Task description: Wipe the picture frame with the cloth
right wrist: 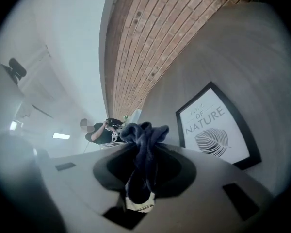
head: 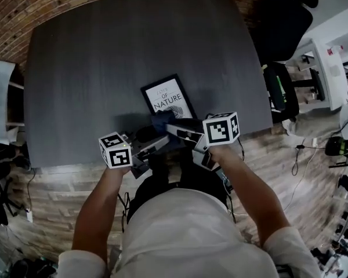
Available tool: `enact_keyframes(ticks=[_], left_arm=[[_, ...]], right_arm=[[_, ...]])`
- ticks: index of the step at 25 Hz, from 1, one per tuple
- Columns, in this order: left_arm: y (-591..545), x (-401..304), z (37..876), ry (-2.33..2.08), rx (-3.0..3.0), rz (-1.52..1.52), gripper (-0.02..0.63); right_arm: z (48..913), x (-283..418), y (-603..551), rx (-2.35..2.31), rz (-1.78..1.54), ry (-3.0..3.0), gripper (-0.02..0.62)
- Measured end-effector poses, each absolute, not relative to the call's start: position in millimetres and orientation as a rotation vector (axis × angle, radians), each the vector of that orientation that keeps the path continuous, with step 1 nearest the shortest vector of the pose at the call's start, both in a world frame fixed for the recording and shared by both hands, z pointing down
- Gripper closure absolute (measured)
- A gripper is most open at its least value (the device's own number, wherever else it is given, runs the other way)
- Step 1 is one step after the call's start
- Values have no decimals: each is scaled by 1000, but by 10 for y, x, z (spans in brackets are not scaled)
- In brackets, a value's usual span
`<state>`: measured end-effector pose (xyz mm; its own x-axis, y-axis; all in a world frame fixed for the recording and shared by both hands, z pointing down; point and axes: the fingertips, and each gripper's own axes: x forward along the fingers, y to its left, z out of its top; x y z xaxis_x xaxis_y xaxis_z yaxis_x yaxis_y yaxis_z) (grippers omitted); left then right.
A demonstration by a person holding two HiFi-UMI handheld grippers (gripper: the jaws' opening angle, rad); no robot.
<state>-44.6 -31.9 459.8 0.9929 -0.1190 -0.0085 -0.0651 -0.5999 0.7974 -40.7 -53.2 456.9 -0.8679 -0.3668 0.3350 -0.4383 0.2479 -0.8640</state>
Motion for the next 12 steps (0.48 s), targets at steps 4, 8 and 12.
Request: enact_keyframes(ticks=[4,8,12], left_arm=[[-313,-605,4665,-170,2198,-93,411],[-347,-682,4699,-188,2178,-81,441],[-380,-747,4700,-208,2160,-107,466]], right_arm=[[4622,-607,-540,711,1783,-2410,488],[4621,-697,-563,701,1772,-2430,485],[4581,-686,-615,724,1694,-2479,442]])
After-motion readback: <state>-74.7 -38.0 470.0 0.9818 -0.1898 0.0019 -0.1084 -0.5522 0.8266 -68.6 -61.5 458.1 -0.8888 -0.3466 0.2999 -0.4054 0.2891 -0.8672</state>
